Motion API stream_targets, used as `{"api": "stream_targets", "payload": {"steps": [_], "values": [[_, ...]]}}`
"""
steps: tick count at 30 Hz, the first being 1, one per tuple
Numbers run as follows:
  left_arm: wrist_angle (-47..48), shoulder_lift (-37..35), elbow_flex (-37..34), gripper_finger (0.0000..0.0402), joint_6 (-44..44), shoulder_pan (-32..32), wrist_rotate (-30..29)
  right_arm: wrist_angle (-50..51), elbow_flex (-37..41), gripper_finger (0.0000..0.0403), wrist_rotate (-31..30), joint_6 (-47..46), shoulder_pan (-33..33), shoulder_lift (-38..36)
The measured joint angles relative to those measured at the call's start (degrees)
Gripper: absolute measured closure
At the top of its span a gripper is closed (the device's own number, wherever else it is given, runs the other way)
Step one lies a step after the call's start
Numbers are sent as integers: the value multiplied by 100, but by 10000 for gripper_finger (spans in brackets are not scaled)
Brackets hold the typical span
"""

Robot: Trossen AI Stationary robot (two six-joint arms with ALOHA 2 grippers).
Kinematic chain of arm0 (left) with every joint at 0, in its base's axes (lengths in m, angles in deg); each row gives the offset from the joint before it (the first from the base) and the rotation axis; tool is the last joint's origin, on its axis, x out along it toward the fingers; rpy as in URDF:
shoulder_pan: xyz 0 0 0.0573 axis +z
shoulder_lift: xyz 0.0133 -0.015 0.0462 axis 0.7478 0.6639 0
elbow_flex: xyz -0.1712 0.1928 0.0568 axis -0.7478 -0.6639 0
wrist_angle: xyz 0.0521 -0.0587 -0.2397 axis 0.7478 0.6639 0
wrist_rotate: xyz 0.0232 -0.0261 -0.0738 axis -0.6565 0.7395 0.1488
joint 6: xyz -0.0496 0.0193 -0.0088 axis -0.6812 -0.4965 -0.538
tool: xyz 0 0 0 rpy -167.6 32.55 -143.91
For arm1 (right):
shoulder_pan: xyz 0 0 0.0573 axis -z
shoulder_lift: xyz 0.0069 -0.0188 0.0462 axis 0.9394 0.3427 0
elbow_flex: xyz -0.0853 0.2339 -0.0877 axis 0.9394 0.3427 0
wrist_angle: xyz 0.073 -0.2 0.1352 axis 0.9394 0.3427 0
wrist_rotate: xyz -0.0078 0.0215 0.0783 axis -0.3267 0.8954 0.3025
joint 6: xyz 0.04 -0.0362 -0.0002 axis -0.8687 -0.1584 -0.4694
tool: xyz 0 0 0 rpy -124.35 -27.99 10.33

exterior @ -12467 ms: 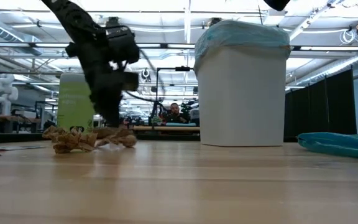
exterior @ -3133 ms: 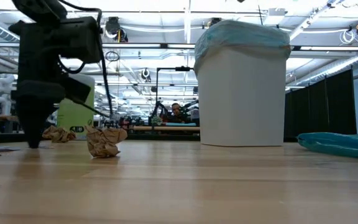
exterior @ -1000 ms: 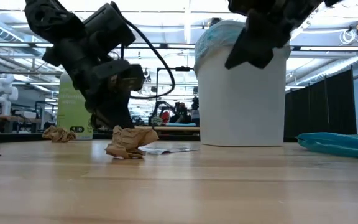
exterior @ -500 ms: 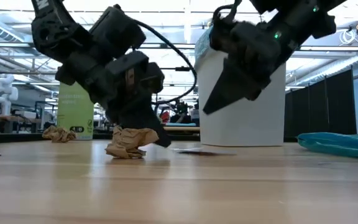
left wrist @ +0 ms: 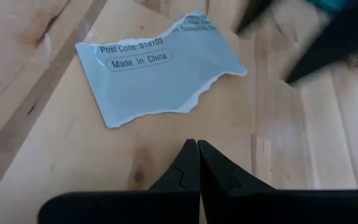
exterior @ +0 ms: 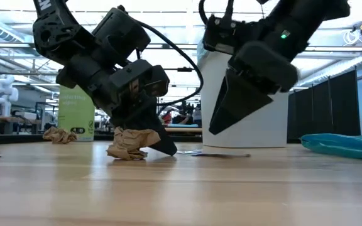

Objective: Place trash/remove bag and relplace
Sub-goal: Put the top white paper trash into the trash bin

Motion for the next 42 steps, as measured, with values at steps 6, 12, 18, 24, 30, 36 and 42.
{"api": "stream_targets", "payload": {"steps": [6, 12, 18, 24, 30, 36, 42], "values": [[-17, 0, 0, 401, 1, 11, -52, 247, -208, 164, -283, -141, -241, 512], [-14, -1, 0, 401, -29, 11, -143, 903, -569, 186, -1171, -372, -353, 899], [-1, -2, 0, 401, -33, 11, -145, 1179, -692, 266, -1221, -647, -328, 1060], [-2, -2, 0, 401, -36, 7, -145, 1346, -678, 391, -1268, -793, -300, 1077], [-21, -95, 0, 401, -38, 3, -145, 1410, -654, 402, -1235, -795, -344, 1003], [3, -743, -4, 401, 164, -38, -145, 1610, -643, 403, -1177, -769, -397, 460], [-3, -1801, -4, 401, 653, -143, -184, 1601, -645, 403, -1361, -354, -399, -409]]}}
